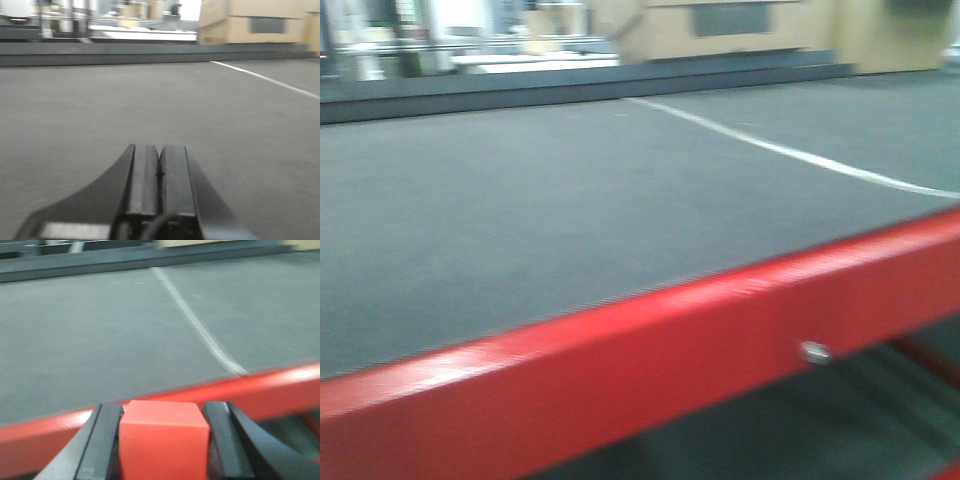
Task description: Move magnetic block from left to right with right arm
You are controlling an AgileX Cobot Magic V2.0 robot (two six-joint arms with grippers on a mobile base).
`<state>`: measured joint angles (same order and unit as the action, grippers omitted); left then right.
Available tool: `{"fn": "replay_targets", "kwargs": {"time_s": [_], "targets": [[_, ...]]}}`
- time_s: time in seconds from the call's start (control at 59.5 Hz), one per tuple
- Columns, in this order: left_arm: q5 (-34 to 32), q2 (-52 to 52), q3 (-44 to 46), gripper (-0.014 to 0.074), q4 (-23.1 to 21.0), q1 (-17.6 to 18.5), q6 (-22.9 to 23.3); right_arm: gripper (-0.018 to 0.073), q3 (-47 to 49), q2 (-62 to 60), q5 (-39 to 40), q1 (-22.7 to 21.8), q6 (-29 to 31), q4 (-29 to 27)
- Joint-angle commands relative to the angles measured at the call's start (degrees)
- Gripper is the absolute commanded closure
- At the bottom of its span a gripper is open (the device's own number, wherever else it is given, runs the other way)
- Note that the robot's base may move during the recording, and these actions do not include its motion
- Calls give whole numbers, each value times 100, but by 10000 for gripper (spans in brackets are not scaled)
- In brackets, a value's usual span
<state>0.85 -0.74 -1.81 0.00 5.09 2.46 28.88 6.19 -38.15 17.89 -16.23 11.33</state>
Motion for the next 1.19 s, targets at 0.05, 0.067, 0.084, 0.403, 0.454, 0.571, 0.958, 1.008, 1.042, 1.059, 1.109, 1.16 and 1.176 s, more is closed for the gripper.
{"fn": "replay_targets", "kwargs": {"time_s": [0.05, 0.067, 0.084, 0.403, 0.454, 0.571, 0.958, 1.008, 1.042, 1.059, 1.109, 1.16, 1.176], "targets": [[-509, -81, -43, 713, 0, 3, 25, 344, 140, 73, 470, -37, 56, 135], [-509, -81, -43, 713, 0, 3, 25, 344, 140, 73, 470, -37, 56, 135], [-509, -81, -43, 713, 0, 3, 25, 344, 140, 73, 470, -37, 56, 135], [-509, -81, -43, 713, 0, 3, 25, 344, 140, 73, 470, -37, 56, 135], [-509, -81, -43, 713, 0, 3, 25, 344, 140, 73, 470, -37, 56, 135], [-509, -81, -43, 713, 0, 3, 25, 344, 140, 73, 470, -37, 56, 135], [-509, -81, -43, 713, 0, 3, 25, 344, 140, 73, 470, -37, 56, 135], [-509, -81, -43, 713, 0, 3, 25, 344, 140, 73, 470, -37, 56, 135], [-509, -81, -43, 713, 0, 3, 25, 344, 140, 73, 470, -37, 56, 135], [-509, -81, -43, 713, 0, 3, 25, 344, 140, 73, 470, -37, 56, 135], [-509, -81, -43, 713, 0, 3, 25, 344, 140, 73, 470, -37, 56, 135], [-509, -81, -43, 713, 0, 3, 25, 344, 140, 73, 470, -37, 56, 135], [-509, -81, -43, 713, 0, 3, 25, 344, 140, 73, 470, -37, 56, 135]]}}
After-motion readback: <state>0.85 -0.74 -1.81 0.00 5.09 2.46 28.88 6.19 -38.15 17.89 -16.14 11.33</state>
